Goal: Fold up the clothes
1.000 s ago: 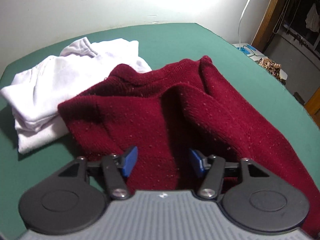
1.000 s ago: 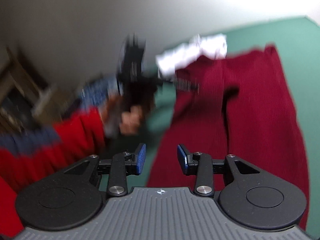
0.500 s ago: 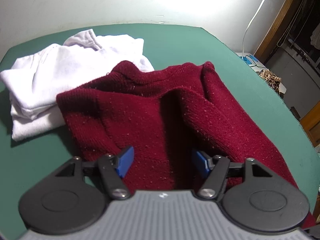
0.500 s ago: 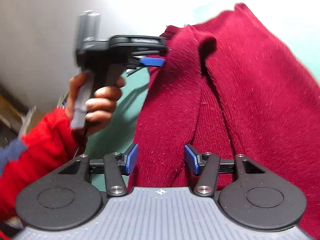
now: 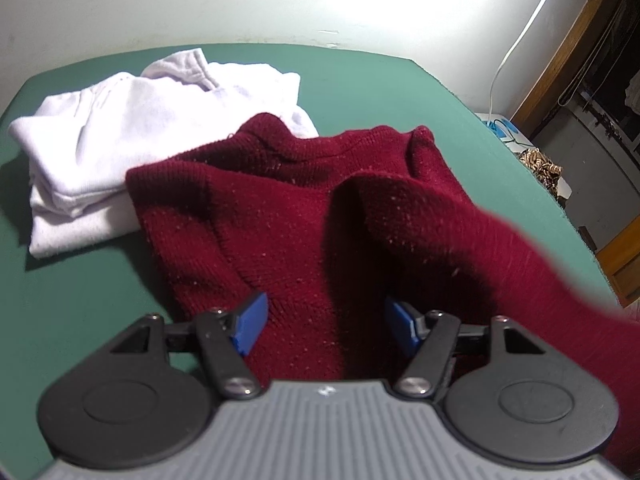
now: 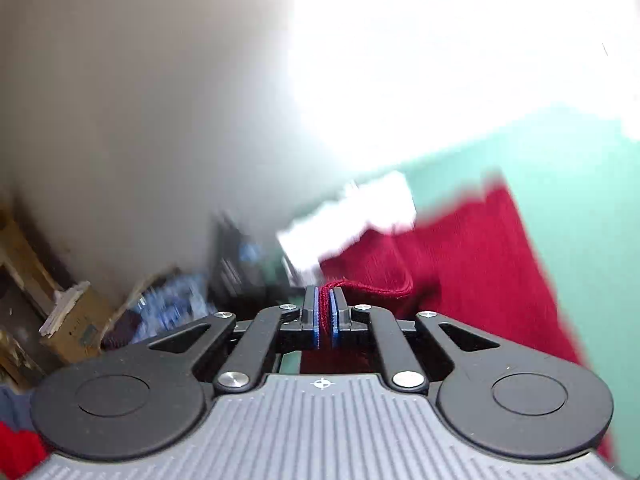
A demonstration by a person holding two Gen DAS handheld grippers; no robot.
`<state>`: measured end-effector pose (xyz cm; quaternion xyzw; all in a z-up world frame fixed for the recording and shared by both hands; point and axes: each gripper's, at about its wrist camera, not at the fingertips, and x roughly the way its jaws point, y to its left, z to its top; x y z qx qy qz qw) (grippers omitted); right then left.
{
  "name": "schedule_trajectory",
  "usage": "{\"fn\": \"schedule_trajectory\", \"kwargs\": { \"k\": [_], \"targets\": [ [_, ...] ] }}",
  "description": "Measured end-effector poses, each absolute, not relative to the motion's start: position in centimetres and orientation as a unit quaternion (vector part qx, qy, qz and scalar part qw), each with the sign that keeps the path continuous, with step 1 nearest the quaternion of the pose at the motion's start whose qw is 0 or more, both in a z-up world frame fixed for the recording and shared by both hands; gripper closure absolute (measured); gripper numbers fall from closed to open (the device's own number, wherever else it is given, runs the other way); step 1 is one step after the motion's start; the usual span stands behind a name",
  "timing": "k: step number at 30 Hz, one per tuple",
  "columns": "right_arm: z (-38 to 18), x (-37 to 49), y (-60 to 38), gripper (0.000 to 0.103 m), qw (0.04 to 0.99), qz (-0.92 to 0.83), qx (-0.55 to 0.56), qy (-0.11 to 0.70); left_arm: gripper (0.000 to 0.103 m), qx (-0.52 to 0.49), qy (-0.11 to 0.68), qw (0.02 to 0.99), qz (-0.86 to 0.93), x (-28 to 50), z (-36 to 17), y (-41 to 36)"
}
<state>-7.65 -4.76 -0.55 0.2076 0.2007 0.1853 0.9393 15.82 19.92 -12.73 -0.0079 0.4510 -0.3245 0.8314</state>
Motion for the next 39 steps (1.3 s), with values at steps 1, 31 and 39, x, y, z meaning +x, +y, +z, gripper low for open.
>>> {"fn": "schedule_trajectory", "kwargs": {
  "k": [1,31,39],
  "targets": [
    [1.3,-7.8,-4.9,0.096,0.947,0.194,0.188,0.176,0.035,-0.009,0.451,0.831,-0.325,15.9,-12.7,20.0],
    [-9.6,-17.8,-5.7,0.064,0.868,0.18,0.07,0.458,0.014,0.025,0.427,0.822,-0.376,12.8,-10.4,22.7],
    [-12.5,-17.5,-6.0,0.055,0.865,0.162,0.152,0.45,0.013,0.009,0.469,0.805,-0.364,14.0,-12.6,20.3]
  ]
}}
